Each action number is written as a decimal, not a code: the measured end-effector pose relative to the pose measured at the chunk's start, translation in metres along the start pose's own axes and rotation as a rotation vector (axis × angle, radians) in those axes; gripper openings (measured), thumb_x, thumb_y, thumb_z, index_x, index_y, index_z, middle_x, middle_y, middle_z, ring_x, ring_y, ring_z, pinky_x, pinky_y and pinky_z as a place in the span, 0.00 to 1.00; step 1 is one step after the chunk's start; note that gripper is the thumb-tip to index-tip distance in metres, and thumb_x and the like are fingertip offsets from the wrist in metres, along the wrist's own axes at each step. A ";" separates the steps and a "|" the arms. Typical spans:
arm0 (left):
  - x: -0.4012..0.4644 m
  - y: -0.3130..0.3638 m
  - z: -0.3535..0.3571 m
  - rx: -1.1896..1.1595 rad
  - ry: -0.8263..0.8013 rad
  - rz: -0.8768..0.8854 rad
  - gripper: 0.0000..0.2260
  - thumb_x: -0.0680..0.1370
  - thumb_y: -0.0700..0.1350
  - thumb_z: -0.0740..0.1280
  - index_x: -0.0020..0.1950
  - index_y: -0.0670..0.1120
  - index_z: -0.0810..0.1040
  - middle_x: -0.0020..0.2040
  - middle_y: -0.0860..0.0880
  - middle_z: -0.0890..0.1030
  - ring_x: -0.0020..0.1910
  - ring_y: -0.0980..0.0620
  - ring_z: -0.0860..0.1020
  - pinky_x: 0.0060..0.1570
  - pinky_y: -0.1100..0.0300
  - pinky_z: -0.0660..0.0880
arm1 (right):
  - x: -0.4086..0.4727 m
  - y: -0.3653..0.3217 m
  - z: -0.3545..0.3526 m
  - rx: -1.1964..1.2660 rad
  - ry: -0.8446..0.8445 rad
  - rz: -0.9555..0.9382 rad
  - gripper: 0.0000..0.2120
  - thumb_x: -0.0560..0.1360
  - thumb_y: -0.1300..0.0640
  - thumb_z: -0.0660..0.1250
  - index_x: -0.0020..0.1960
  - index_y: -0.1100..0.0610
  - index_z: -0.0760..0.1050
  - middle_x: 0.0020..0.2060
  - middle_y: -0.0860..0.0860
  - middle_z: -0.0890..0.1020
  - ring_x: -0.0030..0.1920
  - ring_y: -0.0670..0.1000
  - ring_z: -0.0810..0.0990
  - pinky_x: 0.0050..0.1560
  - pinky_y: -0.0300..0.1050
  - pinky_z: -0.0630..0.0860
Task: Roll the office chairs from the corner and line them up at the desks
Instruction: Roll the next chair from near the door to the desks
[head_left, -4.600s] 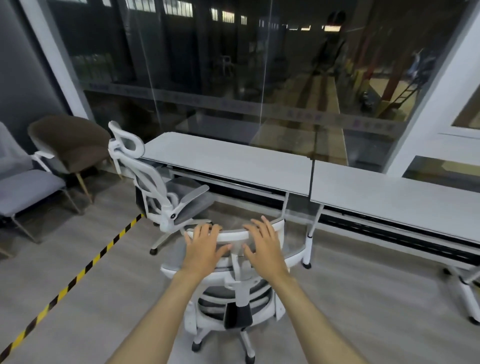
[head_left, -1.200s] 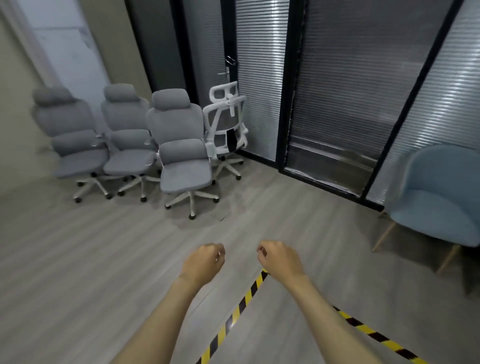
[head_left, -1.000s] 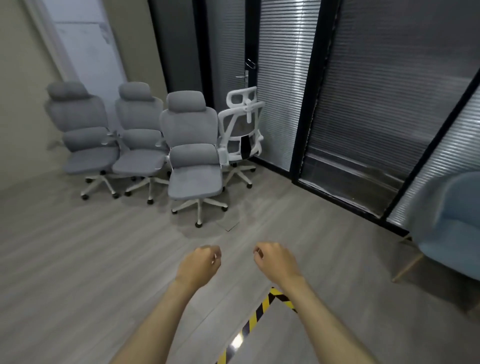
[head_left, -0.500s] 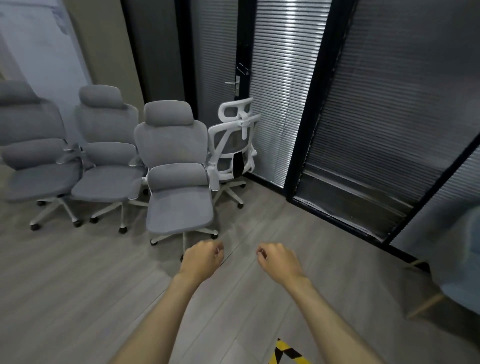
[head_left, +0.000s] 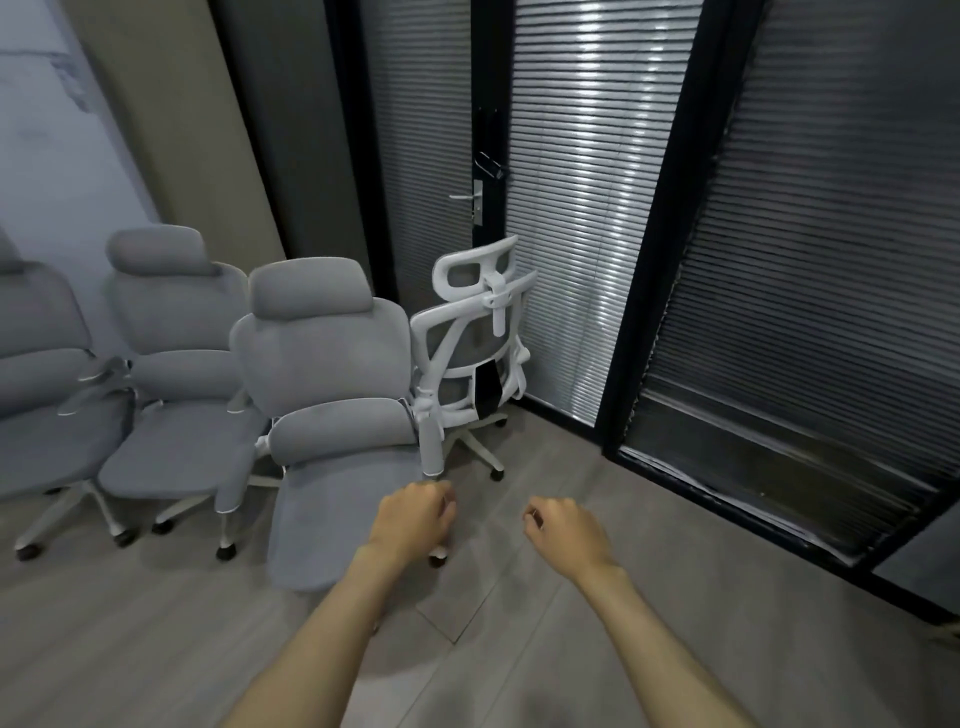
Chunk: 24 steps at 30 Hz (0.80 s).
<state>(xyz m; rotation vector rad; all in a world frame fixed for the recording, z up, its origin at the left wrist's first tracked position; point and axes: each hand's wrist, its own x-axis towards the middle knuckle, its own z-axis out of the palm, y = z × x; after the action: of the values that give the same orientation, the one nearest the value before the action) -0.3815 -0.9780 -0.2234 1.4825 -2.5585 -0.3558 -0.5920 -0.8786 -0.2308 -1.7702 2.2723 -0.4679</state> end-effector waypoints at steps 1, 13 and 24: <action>0.024 -0.004 -0.004 0.010 0.005 -0.003 0.09 0.80 0.51 0.60 0.53 0.51 0.77 0.52 0.50 0.83 0.52 0.42 0.81 0.46 0.51 0.77 | 0.024 0.002 -0.004 0.010 -0.002 -0.001 0.09 0.80 0.51 0.61 0.49 0.50 0.80 0.46 0.50 0.85 0.46 0.55 0.83 0.44 0.49 0.79; 0.284 -0.056 -0.013 -0.011 0.093 -0.013 0.09 0.80 0.51 0.61 0.55 0.52 0.80 0.54 0.50 0.83 0.54 0.43 0.81 0.49 0.51 0.76 | 0.294 0.016 -0.016 -0.010 0.010 -0.039 0.09 0.80 0.51 0.61 0.50 0.47 0.80 0.45 0.46 0.85 0.46 0.53 0.83 0.47 0.48 0.78; 0.554 -0.090 -0.036 -0.069 0.162 0.086 0.15 0.79 0.46 0.65 0.67 0.48 0.74 0.61 0.48 0.78 0.62 0.44 0.74 0.55 0.47 0.76 | 0.545 0.031 -0.049 0.005 0.012 -0.001 0.10 0.81 0.51 0.60 0.44 0.49 0.77 0.39 0.46 0.81 0.40 0.50 0.79 0.42 0.47 0.76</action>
<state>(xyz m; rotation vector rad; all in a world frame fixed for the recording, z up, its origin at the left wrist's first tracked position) -0.5716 -1.5071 -0.2023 1.3161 -2.4477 -0.2960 -0.7724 -1.3938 -0.1867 -1.7704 2.2765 -0.4854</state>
